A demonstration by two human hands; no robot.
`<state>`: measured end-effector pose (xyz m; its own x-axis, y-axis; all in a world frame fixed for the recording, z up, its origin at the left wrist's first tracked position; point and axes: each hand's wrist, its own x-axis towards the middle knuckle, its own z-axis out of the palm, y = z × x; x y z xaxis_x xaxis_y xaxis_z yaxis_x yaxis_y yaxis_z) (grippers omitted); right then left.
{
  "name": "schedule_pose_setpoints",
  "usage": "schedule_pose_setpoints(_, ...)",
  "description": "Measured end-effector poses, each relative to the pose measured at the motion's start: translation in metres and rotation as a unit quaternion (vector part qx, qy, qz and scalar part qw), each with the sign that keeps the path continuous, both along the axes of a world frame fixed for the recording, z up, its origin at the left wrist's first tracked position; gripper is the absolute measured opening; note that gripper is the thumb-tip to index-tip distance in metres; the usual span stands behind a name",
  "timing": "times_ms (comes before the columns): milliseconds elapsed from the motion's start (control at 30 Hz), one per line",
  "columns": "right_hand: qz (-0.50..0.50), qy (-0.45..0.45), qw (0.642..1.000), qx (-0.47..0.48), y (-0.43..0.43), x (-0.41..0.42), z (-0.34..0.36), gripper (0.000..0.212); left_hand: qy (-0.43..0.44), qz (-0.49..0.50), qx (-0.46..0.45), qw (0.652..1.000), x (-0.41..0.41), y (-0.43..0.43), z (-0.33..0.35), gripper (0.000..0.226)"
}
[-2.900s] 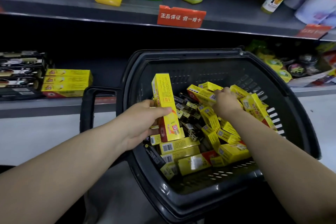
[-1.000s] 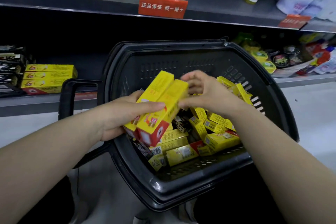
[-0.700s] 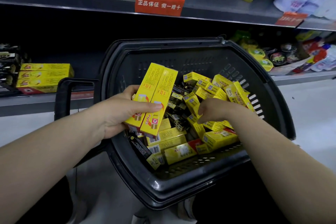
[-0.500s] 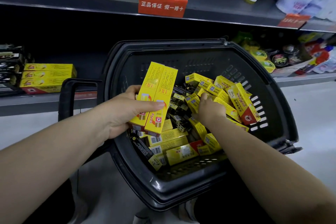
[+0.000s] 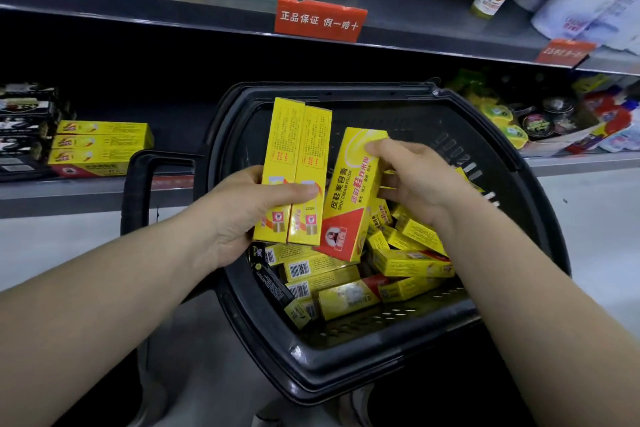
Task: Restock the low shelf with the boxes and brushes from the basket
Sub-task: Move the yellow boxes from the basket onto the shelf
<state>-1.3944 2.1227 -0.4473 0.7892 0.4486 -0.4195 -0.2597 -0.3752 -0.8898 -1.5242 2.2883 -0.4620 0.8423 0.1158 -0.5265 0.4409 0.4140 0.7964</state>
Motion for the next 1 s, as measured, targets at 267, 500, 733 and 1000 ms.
schedule_pose_setpoints(267, -0.048, 0.142, 0.988, 0.034, 0.021, -0.028, -0.006, 0.019, 0.009, -0.025, -0.012, 1.000, -0.003, -0.009, -0.006, 0.068)
schedule_pose_setpoints(500, -0.118, 0.153, 0.979, 0.061, 0.027, -0.028, -0.011, 0.071, -0.013, -0.051, 0.073, 0.996, -0.003, -0.015, -0.009, 0.069)
schedule_pose_setpoints(733, -0.091, 0.200, 0.964, 0.151, 0.019, -0.021, -0.006, 0.032, 0.009, -0.054, 0.068, 0.996, -0.003, -0.018, -0.012, 0.088)
schedule_pose_setpoints(1000, -0.022, 0.072, 0.992, 0.102, 0.029, -0.020, 0.001, 0.047, -0.011, -0.069, 0.047, 0.996, -0.003, 0.010, 0.012, 0.060)
